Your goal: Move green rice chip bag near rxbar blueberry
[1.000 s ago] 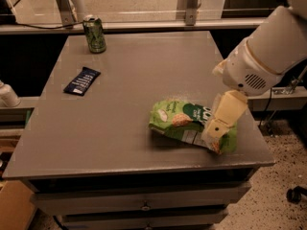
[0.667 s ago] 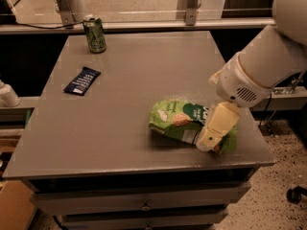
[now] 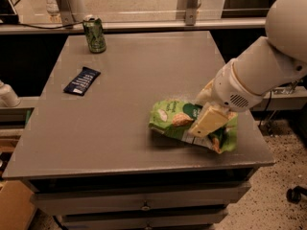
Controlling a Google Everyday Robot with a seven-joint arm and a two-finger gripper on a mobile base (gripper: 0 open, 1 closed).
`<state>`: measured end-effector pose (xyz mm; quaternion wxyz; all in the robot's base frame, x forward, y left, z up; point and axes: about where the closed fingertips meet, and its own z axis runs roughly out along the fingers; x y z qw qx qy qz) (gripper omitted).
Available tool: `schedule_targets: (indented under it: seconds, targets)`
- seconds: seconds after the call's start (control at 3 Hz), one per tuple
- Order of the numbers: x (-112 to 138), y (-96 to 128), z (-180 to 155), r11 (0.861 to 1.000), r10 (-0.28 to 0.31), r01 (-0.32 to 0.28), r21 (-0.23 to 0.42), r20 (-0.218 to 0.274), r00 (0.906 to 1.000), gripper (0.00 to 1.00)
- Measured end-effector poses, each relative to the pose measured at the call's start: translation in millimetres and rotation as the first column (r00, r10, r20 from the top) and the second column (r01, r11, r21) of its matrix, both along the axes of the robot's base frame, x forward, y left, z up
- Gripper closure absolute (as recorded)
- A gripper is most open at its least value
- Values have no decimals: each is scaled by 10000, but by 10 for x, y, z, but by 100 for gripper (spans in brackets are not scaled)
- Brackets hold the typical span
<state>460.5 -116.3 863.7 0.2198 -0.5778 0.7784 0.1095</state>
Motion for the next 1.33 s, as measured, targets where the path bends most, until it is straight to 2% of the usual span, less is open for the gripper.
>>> schedule_targets:
  seconds: [0.67,1.0,1.33]
  targets:
    - [135,166,235,9992,269,-281,285,429,9987,88]
    - [225,386,499,9965,508,-562,613,868,9949,100]
    - [354,684,765,9920,741,-870,913,1366,9879,100]
